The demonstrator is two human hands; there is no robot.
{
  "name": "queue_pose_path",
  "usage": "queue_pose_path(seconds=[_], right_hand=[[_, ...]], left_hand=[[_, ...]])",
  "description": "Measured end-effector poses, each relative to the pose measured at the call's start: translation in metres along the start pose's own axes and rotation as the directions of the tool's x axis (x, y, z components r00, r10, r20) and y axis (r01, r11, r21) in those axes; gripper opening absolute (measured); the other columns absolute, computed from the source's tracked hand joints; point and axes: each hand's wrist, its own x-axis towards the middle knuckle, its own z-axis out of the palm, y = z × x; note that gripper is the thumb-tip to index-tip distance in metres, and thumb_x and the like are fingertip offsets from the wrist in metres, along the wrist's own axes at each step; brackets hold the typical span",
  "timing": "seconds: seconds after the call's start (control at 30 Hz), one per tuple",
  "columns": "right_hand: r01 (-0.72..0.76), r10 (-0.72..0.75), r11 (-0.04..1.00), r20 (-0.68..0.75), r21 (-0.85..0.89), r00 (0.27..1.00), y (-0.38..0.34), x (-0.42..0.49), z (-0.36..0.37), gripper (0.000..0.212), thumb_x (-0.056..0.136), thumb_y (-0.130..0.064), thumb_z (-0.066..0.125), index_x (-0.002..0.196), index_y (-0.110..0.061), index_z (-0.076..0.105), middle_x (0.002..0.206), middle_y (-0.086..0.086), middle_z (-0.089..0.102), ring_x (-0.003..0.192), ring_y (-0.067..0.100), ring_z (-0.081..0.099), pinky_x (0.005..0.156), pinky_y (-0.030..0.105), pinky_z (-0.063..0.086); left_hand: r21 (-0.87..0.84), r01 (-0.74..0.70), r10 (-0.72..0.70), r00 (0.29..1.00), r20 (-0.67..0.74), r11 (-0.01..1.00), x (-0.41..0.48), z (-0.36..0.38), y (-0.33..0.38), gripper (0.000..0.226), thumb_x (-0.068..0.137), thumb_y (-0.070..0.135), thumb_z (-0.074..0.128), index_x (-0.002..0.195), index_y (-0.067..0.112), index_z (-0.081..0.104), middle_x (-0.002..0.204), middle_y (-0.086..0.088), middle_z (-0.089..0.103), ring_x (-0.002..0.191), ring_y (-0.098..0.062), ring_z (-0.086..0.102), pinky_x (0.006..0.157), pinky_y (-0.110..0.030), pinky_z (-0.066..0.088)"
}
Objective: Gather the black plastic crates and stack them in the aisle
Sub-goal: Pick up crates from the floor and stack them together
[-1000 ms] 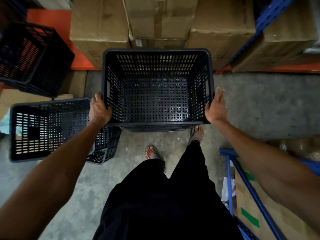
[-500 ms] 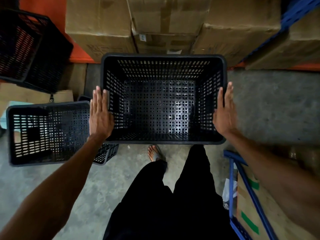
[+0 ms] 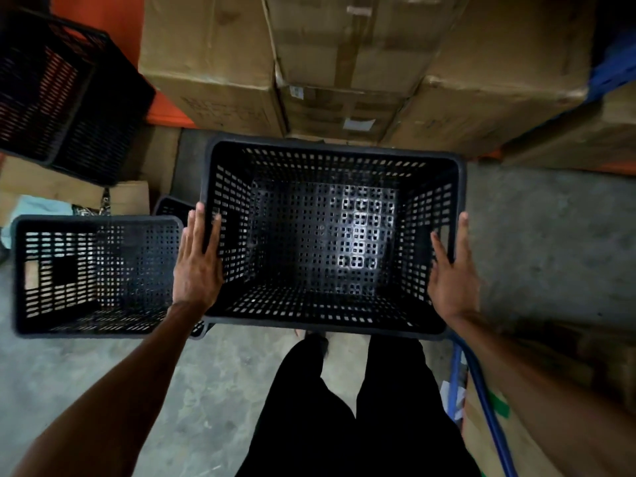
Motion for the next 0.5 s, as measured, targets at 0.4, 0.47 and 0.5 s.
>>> queue_pose_path(seconds=[0.4,0.47,0.5], right_hand=[[-0.085,0.089,0.993,0.059,-0.076,0.994,-0.037,-0.023,-0.039,0.071,0.092,-0.028,0.054,0.154,-0.014,0.025,0.165,0.016,-0.012,0.153,0.034,-0.008,0.118,0.049,0.028],[-0.102,0.102,0.994,0.024,-0.026,0.994,-0.065,-0.038,-0.045,0.066,0.093,-0.028,0.051,0.153,-0.013,0.028,0.165,0.016,-0.006,0.153,0.033,-0.007,0.120,0.047,0.024],[-0.078,0.078,0.997,0.016,-0.016,0.997,-0.082,-0.046,-0.046,0.064,0.094,-0.029,0.050,0.153,-0.013,0.029,0.165,0.017,-0.005,0.153,0.033,-0.006,0.121,0.046,0.024]], left_hand=[[-0.073,0.039,-0.024,0.981,0.193,0.997,-0.023,-0.055,0.013,0.085,0.088,0.021,0.049,0.158,0.010,0.004,0.167,-0.009,0.001,0.155,-0.028,-0.001,0.126,-0.043,0.011],[-0.108,0.076,-0.055,0.981,0.183,0.991,-0.040,-0.070,0.012,0.080,0.092,0.023,0.047,0.158,0.009,0.005,0.167,-0.010,0.001,0.155,-0.028,-0.002,0.126,-0.041,0.010],[-0.126,0.104,-0.083,0.983,0.163,0.987,-0.053,-0.076,0.010,0.079,0.093,0.023,0.047,0.158,0.008,0.006,0.167,-0.010,0.001,0.155,-0.027,-0.002,0.126,-0.041,0.010]])
